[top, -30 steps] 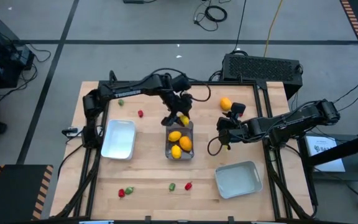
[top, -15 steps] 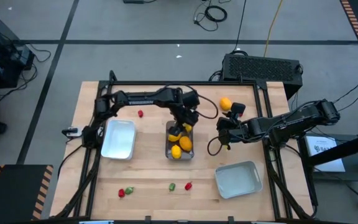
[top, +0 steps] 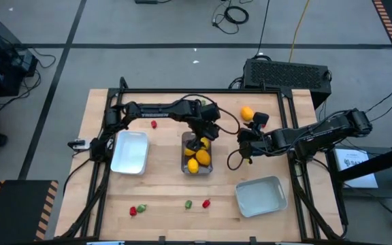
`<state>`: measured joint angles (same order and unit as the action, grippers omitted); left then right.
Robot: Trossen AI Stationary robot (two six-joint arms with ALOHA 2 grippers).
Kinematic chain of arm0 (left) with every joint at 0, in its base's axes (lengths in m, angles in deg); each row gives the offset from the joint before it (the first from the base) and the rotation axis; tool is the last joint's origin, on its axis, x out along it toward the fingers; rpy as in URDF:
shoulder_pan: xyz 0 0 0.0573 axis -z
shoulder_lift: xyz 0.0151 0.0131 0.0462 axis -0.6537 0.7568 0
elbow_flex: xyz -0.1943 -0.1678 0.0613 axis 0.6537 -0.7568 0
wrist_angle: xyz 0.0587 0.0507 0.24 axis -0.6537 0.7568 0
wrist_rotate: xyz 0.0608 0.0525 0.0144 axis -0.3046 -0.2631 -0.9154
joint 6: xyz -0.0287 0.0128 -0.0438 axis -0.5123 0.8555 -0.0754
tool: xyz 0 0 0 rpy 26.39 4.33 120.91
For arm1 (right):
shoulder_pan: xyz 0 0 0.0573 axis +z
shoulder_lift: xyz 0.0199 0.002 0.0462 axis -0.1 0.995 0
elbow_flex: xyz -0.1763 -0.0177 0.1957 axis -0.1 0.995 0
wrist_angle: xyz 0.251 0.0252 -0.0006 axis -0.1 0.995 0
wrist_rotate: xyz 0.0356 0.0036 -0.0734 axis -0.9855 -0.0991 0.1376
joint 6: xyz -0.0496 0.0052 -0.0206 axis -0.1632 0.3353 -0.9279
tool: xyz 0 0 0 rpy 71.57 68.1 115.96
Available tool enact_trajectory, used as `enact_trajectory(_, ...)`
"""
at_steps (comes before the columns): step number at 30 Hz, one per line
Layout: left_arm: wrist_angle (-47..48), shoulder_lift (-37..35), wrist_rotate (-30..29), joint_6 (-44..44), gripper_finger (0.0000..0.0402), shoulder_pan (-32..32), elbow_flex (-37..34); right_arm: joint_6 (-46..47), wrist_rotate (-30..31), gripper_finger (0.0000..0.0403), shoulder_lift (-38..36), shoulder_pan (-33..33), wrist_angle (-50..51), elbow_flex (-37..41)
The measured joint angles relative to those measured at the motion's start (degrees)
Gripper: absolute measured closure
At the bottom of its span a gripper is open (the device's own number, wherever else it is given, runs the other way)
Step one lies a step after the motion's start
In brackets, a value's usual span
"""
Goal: Sort produce into baskets
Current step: Put the lemon into the black bin
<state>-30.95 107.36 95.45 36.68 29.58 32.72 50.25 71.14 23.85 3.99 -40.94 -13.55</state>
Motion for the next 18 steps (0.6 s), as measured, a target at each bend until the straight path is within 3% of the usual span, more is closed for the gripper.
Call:
enact_trajectory(5, 5.61, -1.10, -1.28, -0.42, 0.0101, 0.12, 3.70, 1.68, 0.14, 0.0294, -0.95, -1.87, -0.74, 0.00)
enact_trajectory(9, 12.60, -2.76, -4.85, -1.42, 0.0101, -0.74, 7.47, -2.20, -2.22, 0.0294, -4.29, -8.26, -2.85, -0.11)
enact_trajectory(13, 17.03, -6.28, -4.95, -2.90, 0.0101, -4.20, 7.49, -8.45, -11.72, 0.0294, -7.80, -18.78, -4.11, -2.78)
enact_trajectory(18, 17.80, -13.34, 1.34, -6.69, 0.0101, -10.92, 4.20, -14.90, -27.75, 0.0294, -8.50, -31.90, -6.71, -5.91)
